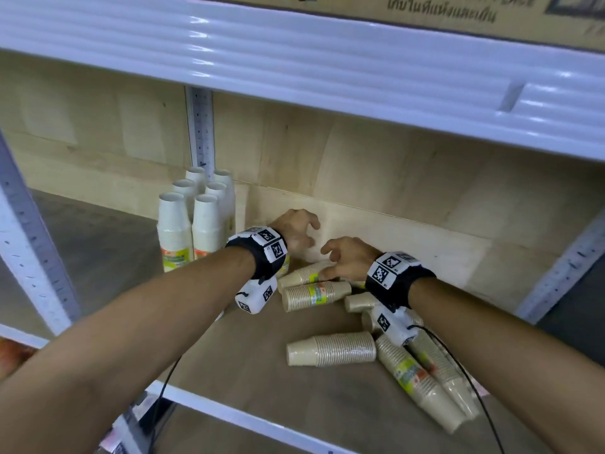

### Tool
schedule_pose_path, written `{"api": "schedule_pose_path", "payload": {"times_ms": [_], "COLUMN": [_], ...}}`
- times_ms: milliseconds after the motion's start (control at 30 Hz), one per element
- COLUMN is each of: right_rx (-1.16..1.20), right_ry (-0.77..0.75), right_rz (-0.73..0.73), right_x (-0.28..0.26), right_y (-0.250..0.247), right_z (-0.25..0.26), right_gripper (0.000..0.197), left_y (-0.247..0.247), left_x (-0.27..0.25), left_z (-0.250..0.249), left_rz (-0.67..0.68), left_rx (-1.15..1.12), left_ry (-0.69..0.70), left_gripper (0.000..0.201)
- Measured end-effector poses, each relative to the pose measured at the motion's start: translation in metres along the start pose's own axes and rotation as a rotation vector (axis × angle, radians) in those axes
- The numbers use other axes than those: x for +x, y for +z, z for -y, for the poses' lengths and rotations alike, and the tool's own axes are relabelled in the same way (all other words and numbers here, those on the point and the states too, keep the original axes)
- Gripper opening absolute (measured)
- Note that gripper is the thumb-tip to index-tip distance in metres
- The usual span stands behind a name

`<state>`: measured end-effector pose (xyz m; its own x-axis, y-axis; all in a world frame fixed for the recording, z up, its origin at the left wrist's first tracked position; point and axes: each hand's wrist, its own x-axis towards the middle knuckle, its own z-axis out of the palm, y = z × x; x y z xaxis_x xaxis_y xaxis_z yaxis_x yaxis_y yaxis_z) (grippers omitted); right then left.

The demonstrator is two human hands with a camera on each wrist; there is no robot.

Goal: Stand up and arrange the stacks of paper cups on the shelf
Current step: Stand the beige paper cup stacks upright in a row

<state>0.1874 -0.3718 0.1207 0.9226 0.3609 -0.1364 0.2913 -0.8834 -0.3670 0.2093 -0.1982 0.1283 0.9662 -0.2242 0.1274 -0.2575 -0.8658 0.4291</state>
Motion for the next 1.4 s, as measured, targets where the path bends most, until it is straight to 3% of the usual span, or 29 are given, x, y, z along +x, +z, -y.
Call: {"api": "schedule_pose_path", "payload": {"times_ms": [233,400,567,667,900,1067,1400], "right_rx": [0.043,-0.021,-0.088,-0.128,-0.175,-0.165,-0.153], "right_ry": [0.041,0.041,0.041,0.02,-0.019,-0.038,-0.021], "right_rz": [0.094,0.168,0.241,0.267,0.28,0.312,0.289], "right_x": [-0.042,-0.055,-0.057,-0.057,-0.057,-0.055,-0.056], "right_y": [0.032,0.058,0.079,0.087,0.096,0.099,0.097], "right_z": [-0.02,-0.026,-0.024,-0.026,-0.028,-0.03,-0.032], "right_gripper": [0.066,0.075,0.077,0.076,0.074,0.068,0.069], "left_y": [0.049,0.076,0.09,0.095,0.106,0.105,0.096], "left_x": [-0.005,-0.01,-0.01,-0.009,-0.007,-0.004,-0.002], "left_z": [0.005,0.015,0.016,0.018,0.026,0.025,0.027], "left_rz": [0.225,0.266,0.334,0.347,0.314,0.377,0.398], "left_rx": [0.027,0.115,0.2,0.224,0.278,0.317,0.249], "left_ry": [0.012,0.028,0.067,0.08,0.111,0.111,0.078], "left_gripper": [0.054,0.062,0.04,0.037,0.055,0.068,0.064]}}
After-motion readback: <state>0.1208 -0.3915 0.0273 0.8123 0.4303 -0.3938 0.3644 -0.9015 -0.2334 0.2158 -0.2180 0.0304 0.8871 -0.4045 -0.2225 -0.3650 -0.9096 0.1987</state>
